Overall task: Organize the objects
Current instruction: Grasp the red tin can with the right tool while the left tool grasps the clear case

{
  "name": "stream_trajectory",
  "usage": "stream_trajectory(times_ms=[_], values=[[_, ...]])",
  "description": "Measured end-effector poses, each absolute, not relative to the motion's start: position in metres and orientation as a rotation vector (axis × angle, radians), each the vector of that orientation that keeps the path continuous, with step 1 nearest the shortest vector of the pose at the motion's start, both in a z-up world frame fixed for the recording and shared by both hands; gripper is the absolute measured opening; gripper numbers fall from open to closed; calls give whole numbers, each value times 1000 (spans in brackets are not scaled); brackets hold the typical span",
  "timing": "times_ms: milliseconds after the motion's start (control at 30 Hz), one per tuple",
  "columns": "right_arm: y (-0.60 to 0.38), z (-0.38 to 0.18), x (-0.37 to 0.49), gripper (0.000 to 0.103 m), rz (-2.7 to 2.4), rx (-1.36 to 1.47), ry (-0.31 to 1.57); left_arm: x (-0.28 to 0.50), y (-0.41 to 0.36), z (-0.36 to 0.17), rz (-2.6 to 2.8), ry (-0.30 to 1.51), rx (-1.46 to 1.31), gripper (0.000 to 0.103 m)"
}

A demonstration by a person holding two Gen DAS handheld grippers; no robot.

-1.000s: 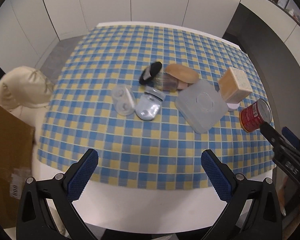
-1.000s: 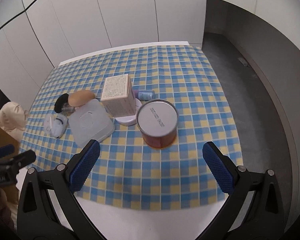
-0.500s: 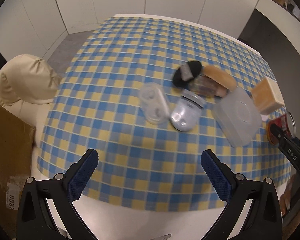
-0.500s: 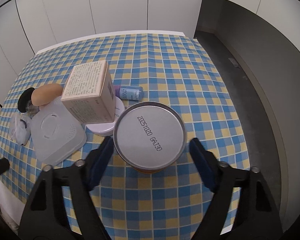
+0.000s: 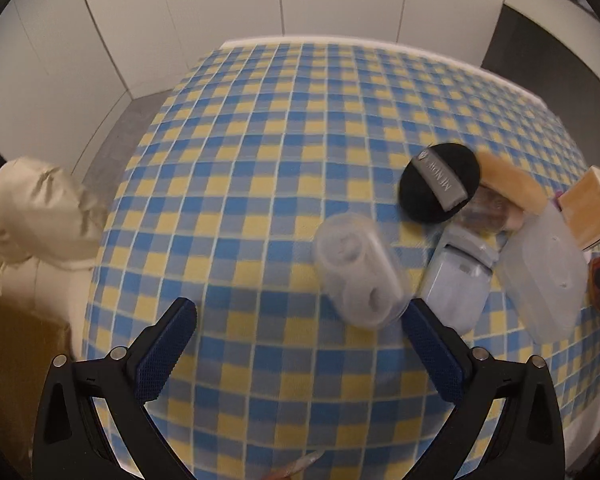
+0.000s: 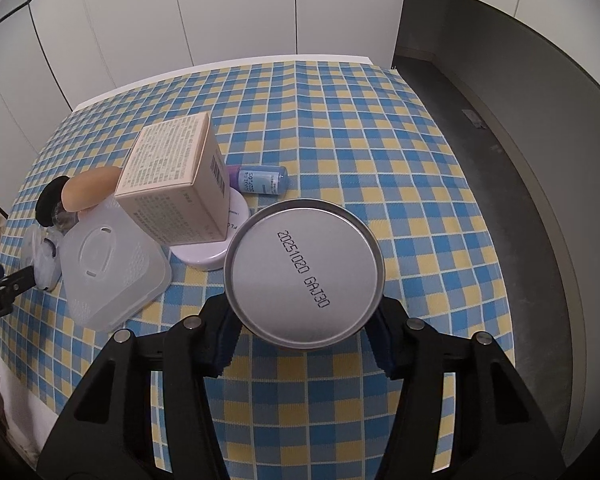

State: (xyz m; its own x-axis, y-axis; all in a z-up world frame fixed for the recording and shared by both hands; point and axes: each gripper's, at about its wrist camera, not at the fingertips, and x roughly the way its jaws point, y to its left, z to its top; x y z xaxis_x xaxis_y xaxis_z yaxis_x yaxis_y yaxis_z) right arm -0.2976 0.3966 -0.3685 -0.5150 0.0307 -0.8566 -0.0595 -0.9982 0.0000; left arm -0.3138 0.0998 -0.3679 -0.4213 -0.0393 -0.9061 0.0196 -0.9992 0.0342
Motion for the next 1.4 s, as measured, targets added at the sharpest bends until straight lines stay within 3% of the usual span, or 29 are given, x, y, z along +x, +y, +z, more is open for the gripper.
stream_trajectory(times_ms=[167,267,367,767,1033,1400], values=[[393,-367,-295,57,2690,-1519,45,-330,112,-372,-2677,-72,1647,98],[392,-364,-291,57,2689,-1520,49,-336,120,-368,-2718,-39,1637,78],[391,-365,-290,57,2691,-1519,38,-334,126,-364,-2728,-36,1618,46],[391,-364,-286,57,2662,-1541,17,-323,144,-349,-2702,-133,1537,45],[388,-347,-287,57,2659,-1535,-2,-321,130,-335,-2670,-7,1590,45],[381,-310,-285,57,2691,-1500,-1,-303,129,-300,-2682,-90,1531,45]])
